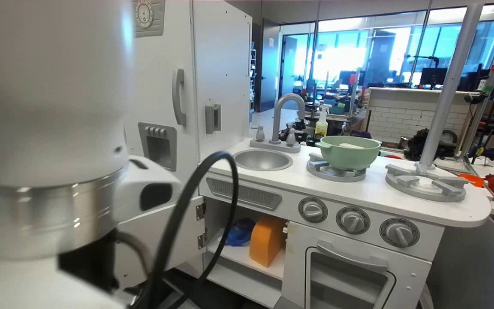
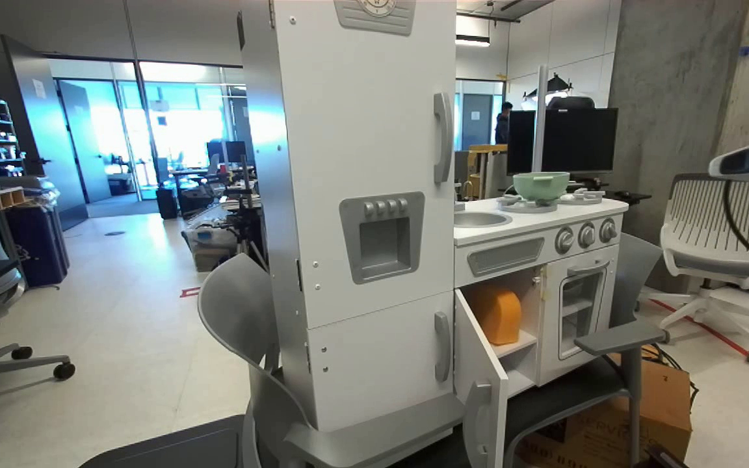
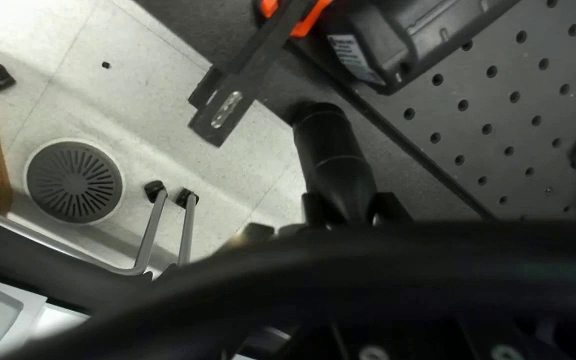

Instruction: Put the orange object inside the cupboard

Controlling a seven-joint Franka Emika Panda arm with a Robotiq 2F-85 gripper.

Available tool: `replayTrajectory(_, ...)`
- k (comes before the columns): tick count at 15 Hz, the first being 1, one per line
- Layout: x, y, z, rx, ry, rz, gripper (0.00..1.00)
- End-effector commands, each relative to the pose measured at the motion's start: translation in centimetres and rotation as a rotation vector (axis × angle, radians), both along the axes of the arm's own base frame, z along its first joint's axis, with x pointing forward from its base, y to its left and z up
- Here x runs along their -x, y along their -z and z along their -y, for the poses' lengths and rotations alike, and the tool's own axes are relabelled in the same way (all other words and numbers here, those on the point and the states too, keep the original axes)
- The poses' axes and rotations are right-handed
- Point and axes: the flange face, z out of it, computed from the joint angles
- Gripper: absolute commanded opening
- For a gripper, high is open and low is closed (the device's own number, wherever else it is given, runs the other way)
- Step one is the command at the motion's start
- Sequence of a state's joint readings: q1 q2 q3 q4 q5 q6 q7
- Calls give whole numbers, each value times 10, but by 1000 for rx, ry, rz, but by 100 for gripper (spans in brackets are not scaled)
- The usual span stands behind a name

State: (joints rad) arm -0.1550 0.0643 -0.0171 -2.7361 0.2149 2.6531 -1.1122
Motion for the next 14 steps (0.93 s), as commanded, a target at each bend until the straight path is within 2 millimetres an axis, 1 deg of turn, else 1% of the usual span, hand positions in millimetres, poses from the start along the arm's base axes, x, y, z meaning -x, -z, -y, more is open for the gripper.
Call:
replayTrajectory(1,6,-17,1,-51,70,148,8)
replayTrajectory(2,11,-28,-1,-69,92,190,8)
replayTrajectory(4,3,-48,-3,-125,135,267,8)
replayTrajectory(6,-8,-66,-16,-166,178,353,8)
replayTrajectory(7,-10,-74,-16,-191,200,393,8)
replayTrajectory(9,-15,-85,-28,-220,229,470,8)
replayTrajectory(10,-15,-86,-32,-226,240,498,8)
replayTrajectory(11,-2,-87,-38,-223,249,522,8)
replayTrajectory(12,-6,-84,-42,-221,257,542,8)
replayTrajectory(14,-6,-75,-45,-208,274,569,8)
